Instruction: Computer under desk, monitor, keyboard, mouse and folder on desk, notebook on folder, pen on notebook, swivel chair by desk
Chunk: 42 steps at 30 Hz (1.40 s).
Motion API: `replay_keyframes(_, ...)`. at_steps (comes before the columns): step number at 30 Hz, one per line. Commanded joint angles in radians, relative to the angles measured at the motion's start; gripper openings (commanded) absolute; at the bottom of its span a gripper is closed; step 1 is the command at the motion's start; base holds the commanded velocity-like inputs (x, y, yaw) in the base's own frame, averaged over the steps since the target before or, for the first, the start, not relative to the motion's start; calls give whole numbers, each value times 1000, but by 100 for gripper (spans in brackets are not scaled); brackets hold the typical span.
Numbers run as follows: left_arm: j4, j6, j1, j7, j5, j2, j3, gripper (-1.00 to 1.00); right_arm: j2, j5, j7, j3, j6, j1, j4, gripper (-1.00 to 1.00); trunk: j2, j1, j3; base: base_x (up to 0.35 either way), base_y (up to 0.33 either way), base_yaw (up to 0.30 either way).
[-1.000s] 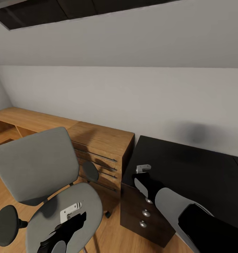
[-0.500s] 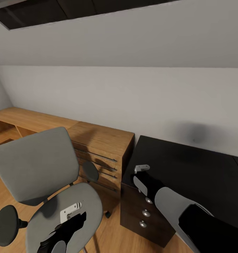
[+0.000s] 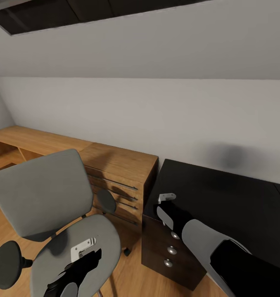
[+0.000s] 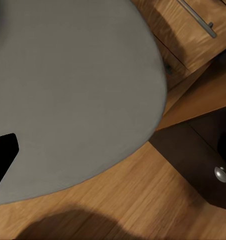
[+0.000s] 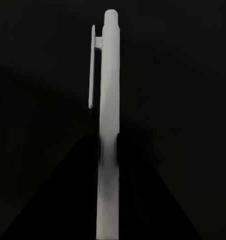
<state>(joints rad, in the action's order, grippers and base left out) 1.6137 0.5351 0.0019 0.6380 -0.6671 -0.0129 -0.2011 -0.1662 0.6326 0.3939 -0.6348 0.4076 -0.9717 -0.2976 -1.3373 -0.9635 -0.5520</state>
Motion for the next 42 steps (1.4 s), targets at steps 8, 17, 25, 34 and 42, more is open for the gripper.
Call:
replay_keyframes(8,0,-1,0,9,-8,-1,-2,100,1,10,5,-8,3,-1,-3,-100,55,31,24,0,0,0)
replay_keyframes(17,-1,-1,0,9,-3,-1,-3,100,18,10,9,-7,8,-1,-33,-100,118,65,52,0,0,0)
replay_keyframes(25,-1,-4,-1,10,-2,0,-6,100,90,10,71,144,136,-1,-180,-100,174,96,78,0,0,0)
replay_keyframes(34,-2,-4,-1,12,-2,1,-10,100,146,10,144,270,249,-1,-276,-100,237,130,108,0,0,-129)
replay_keyframes(42,-4,-4,-2,13,-2,2,-11,100,182,11,146,276,257,-1,-301,-100,293,161,137,-225,-51,-249)
